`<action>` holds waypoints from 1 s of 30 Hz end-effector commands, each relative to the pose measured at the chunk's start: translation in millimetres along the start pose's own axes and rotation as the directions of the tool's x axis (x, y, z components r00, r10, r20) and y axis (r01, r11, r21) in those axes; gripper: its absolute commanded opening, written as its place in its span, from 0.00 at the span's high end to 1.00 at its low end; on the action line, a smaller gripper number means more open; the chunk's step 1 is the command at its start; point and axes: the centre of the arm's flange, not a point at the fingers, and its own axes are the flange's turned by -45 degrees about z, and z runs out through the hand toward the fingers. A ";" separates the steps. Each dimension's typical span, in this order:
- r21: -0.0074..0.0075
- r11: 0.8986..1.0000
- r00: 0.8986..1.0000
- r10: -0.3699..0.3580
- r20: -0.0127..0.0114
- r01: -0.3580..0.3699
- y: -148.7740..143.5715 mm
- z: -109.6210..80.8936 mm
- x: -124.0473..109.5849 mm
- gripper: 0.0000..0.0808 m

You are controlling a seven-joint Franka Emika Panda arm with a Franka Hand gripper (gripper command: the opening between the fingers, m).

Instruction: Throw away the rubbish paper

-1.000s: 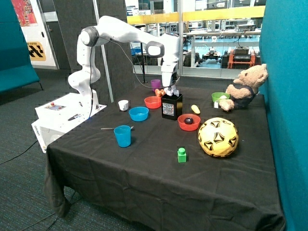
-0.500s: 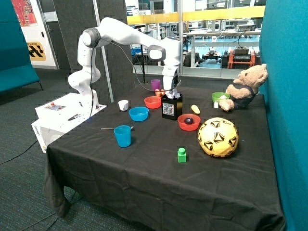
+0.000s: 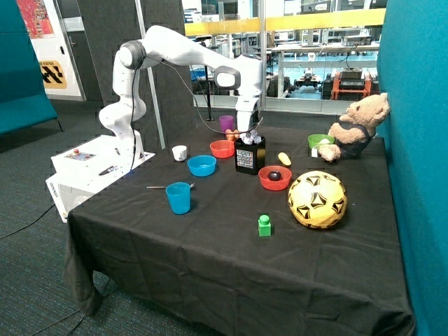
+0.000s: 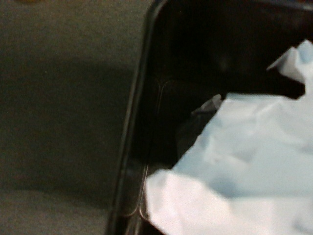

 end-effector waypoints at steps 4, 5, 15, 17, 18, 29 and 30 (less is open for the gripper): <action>-0.001 1.000 1.000 -0.006 -0.011 0.006 2.1 5.8 -13.7 0.00; -0.001 1.000 1.000 -0.004 -0.011 0.004 2.3 6.7 -14.6 0.00; -0.001 1.000 1.000 -0.007 -0.011 0.007 2.9 10.9 -19.0 0.00; -0.001 1.000 1.000 -0.008 -0.011 0.008 3.3 10.5 -19.2 0.00; -0.001 1.000 1.000 -0.014 -0.011 0.014 3.3 9.8 -19.6 0.00; -0.001 1.000 1.000 -0.018 -0.011 0.018 8.3 -4.9 -19.9 0.00; -0.001 1.000 1.000 -0.018 -0.011 0.018 9.3 -6.4 -19.6 0.00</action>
